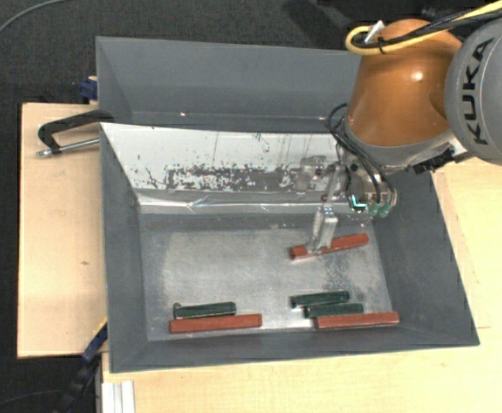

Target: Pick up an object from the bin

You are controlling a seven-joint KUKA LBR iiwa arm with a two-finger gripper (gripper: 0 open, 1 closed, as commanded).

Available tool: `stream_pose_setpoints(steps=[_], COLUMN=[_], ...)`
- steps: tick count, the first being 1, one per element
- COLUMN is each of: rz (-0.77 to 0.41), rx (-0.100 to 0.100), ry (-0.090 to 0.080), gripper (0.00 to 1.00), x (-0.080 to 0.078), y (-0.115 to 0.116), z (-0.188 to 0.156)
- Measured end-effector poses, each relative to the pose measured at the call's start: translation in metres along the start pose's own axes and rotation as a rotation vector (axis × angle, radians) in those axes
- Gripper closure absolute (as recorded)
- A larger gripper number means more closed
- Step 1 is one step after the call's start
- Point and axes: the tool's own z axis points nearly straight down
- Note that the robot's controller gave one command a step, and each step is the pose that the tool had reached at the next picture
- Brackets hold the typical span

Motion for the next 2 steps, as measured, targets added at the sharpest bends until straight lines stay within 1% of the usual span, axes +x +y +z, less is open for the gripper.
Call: stream_pose_setpoints(steps=[1,2], rz=[0.084,0.083], rx=[0.000,-0.001], ry=[0.000,-0.008], gripper=[0.00,1.00], x=[0.0160,0.0137], y=[-0.0423,-0.0415], z=[0.1567,0.1526])
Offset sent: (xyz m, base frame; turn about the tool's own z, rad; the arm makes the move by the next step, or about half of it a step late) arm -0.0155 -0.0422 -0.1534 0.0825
